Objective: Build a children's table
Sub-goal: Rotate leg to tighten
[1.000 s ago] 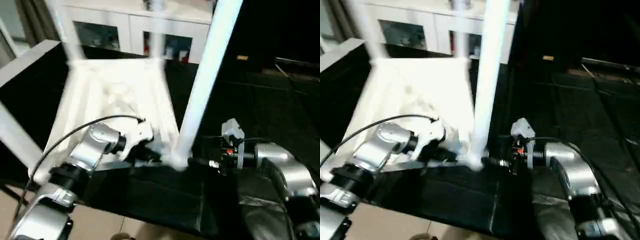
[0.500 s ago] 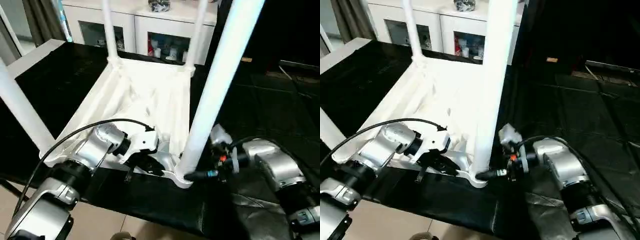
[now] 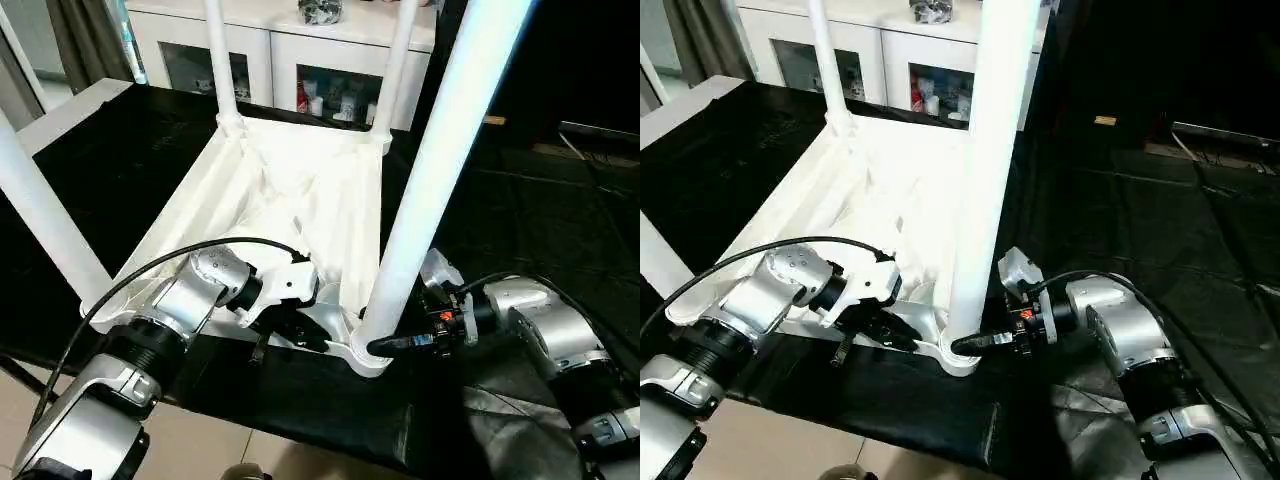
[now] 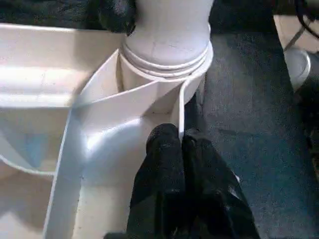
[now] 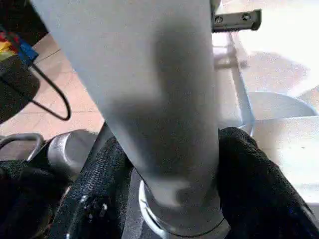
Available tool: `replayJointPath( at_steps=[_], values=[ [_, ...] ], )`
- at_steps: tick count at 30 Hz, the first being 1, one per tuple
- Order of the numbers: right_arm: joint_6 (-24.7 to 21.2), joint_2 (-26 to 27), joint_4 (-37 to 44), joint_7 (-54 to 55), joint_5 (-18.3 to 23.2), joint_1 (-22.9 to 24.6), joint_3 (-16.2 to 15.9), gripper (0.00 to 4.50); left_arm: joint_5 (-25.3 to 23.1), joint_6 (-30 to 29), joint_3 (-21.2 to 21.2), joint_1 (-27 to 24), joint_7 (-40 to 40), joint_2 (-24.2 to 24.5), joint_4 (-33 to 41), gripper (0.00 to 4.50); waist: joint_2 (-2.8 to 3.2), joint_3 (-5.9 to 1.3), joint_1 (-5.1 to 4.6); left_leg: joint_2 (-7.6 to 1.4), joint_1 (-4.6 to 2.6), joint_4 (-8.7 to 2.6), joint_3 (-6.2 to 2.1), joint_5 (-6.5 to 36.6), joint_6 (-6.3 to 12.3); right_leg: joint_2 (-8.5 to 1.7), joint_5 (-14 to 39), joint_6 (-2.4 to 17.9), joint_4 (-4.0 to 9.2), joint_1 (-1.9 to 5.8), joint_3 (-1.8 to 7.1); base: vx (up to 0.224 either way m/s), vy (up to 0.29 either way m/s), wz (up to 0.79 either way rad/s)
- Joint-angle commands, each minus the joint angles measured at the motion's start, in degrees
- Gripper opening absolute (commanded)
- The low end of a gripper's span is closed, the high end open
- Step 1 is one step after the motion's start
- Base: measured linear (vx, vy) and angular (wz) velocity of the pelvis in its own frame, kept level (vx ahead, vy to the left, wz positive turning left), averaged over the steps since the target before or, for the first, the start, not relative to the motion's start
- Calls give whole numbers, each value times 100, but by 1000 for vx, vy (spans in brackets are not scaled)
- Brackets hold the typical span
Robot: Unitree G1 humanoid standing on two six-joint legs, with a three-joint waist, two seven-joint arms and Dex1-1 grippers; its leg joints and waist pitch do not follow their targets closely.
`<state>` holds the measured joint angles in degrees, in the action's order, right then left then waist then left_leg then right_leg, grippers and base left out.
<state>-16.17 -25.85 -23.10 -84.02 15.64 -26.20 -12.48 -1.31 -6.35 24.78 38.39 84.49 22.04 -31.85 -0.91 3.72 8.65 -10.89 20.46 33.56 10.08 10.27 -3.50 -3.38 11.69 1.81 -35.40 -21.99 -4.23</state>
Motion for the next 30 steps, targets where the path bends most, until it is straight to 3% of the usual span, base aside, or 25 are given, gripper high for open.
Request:
replayJointPath(
  at_steps=[1,5,7,10,11,12,17,19,22,25,30],
  values=[
    [-280,219,382,425,196,256,55,221,53,-390,-105,51,-422,-212,100,0,22,-423,-33,-304,-62,-345,-71,829,247,-543,682,1296,401,270,319,0,0,0],
    [-443,636,576,1651,-94,496,184,212,33,-812,-329,31,-1112,-442,183,0,12,-374,-93,-273,-67,-386,-99,1140,68,-561,1497,1074,491,259,317,0,0,0],
    [-602,1096,611,2613,-261,608,323,209,69,-1147,-558,-15,-1713,-698,256,0,2,-342,-179,-252,-72,-421,-129,1398,-83,-567,2252,835,554,247,304,0,0,0],
    [-665,1395,570,3225,-413,639,385,204,100,-1357,-700,-42,-2093,-873,297,0,6,-349,-298,-223,-31,-431,-157,1474,-126,-576,2669,637,608,273,278,0,0,0],
    [-731,1619,545,3658,-506,656,433,203,105,-1493,-770,-66,-2326,-992,346,0,-11,-349,-341,-211,-22,-424,-155,1431,-86,-565,2645,600,621,267,285,0,0,0],
    [-797,1840,508,4074,-580,658,476,201,101,-1615,-851,-74,-2598,-1123,368,0,15,-349,-371,-220,-32,-418,-145,1376,-79,-556,2527,642,606,239,301,0,0,0],
    [-1006,2835,58,5948,-810,342,892,199,-40,-1779,-1158,136,-3890,-1749,148,0,10,-349,-532,-205,-61,-421,-149,1504,-94,-523,2467,730,626,194,293,0,0,0],
    [-1036,2892,14,6083,-826,302,921,199,-59,-1767,-1173,161,-3990,-1795,119,0,32,-359,-544,-212,-66,-422,-145,1467,-57,-513,2188,770,610,203,314,0,0,0],
    [-890,3044,40,6191,-713,248,1057,269,-146,-1751,-1100,230,-4054,-1840,71,0,36,-396,-544,-231,-53,-424,-123,1176,36,-502,1323,952,543,235,332,0,0,0],
    [-879,3060,150,6224,-663,291,1144,279,-149,-1815,-1085,187,-4016,-1817,155,0,41,-402,-529,-214,-37,-406,-104,1022,113,-517,1019,1057,522,268,341,0,0,0],
    [-828,2741,569,5730,-601,548,1032,326,-156,-1712,-1027,85,-3797,-1634,175,0,40,-372,-506,-221,-53,-426,-103,1193,101,-520,1388,969,574,261,336,0,0,0]
  ],
)
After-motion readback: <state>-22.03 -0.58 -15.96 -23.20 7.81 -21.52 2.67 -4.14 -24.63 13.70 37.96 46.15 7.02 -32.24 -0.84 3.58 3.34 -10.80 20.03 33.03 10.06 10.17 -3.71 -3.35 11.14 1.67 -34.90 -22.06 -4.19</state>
